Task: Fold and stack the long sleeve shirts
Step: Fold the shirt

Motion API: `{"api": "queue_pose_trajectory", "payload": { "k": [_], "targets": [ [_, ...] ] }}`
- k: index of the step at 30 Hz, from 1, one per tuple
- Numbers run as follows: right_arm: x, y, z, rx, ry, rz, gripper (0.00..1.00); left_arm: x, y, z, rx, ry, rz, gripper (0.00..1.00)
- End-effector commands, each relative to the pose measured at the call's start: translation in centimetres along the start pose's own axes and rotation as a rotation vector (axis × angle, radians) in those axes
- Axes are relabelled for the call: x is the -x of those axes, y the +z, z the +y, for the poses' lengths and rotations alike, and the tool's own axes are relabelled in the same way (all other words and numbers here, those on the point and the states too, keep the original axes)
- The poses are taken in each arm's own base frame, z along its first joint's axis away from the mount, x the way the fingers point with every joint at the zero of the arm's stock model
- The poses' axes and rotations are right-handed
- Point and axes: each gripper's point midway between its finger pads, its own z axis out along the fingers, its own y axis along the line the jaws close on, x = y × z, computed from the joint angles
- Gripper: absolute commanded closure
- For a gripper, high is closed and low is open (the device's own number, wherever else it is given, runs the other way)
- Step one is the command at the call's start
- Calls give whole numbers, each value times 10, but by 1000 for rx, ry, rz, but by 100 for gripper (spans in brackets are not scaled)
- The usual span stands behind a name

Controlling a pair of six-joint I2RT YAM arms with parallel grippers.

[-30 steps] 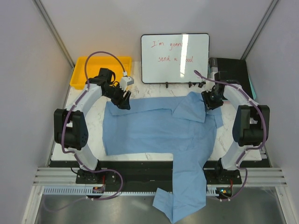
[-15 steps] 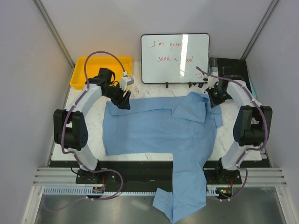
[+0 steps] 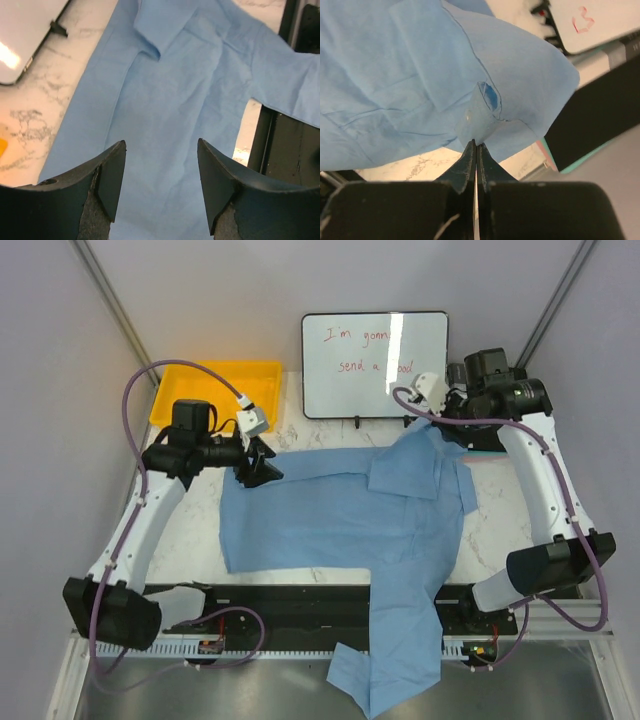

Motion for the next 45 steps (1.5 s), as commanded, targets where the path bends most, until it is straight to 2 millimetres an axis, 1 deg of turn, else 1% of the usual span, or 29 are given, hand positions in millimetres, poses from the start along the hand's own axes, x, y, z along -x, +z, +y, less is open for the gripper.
{"api": "queue_pose_trajectory", "payload": {
  "k": [1, 2, 3, 4, 5, 6, 7, 9, 11, 12, 14, 15, 16, 19, 20, 22, 23, 24, 26, 27, 29, 30, 32, 35, 36, 38, 42, 43, 45],
  "targets": [
    [8, 3, 78, 231, -126, -5, 100, 25, -14, -34, -42, 129, -146, 33],
    [14, 5, 89, 258, -141, -17, 100, 24, -17, -33, -6, 122, -149, 33],
    [25, 11, 111, 318, -189, -32, 100, 12, -14, -33, 10, 76, -140, 33],
    [29, 17, 123, 348, -202, -33, 100, 21, -21, -37, 47, 53, -182, 33],
    [35, 21, 134, 369, -205, -37, 100, 8, -18, -37, 64, 3, -171, 33],
    [44, 30, 156, 419, -255, -35, 100, 6, -20, -40, 76, -18, -181, 33],
    [49, 39, 166, 435, -282, -36, 100, 10, -24, -45, 91, -47, -210, 33],
    [60, 61, 194, 493, -343, -19, 100, -4, -22, -43, 140, -125, -202, 32],
    [74, 73, 211, 529, -358, -18, 86, -17, -24, -39, 196, -231, -200, 32],
    [88, 85, 212, 548, -329, -17, 65, -21, -24, -37, 216, -269, -198, 32],
    [108, 92, 212, 569, -282, -37, 49, -31, -28, -28, 281, -376, -204, 31],
    [112, 101, 208, 577, -243, -18, 34, -34, -29, -25, 298, -409, -206, 29],
    [136, 93, 200, 573, -225, -92, 28, -35, -30, -23, 309, -458, -213, 28],
    [151, 87, 161, 556, -96, -167, 18, -36, -28, -19, 301, -474, -211, 28],
    [145, 88, 140, 549, -38, -178, 18, -29, -23, -34, 192, -435, -223, 28],
    [129, 96, 123, 552, 27, -160, 20, -30, -12, -45, 77, -280, -185, 28],
    [121, 99, 117, 565, 62, -155, 21, -22, 0, -56, 58, -169, -136, 28],
    [106, 106, 102, 560, 121, -136, 26, -29, 14, -59, 47, -96, -70, 29],
    [88, 116, 102, 609, 209, -106, 30, -38, 40, -73, 46, 141, 47, 30],
    [77, 124, 102, 644, 267, -89, 37, -39, 49, -73, 48, 196, 70, 30],
    [71, 129, 110, 687, 324, -66, 43, -48, 79, -71, 61, 300, 165, 36],
    [65, 135, 118, 723, 359, -49, 49, -49, 90, -70, 64, 316, 182, 39],
    [61, 137, 126, 757, 408, -37, 52, -56, 115, -70, 62, 300, 208, 39],
    [55, 134, 138, 806, 480, -70, 52, -60, 134, -78, 103, 240, 124, 25],
    [49, 141, 143, 799, 506, -74, 52, -57, 137, -84, 105, 242, 79, 22],
    [44, 145, 143, 769, 519, -70, 56, -52, 147, -97, 132, 287, -14, 21],
    [38, 152, 155, 826, 573, -38, 59, -50, 167, -118, 157, 301, -64, 19],
    [37, 153, 157, 835, 583, -32, 60, -47, 172, -129, 141, 313, -88, 16],
    [34, 159, 159, 840, 602, -30, 62, -47, 179, -129, 201, 303, -118, 4]
  ]
}}
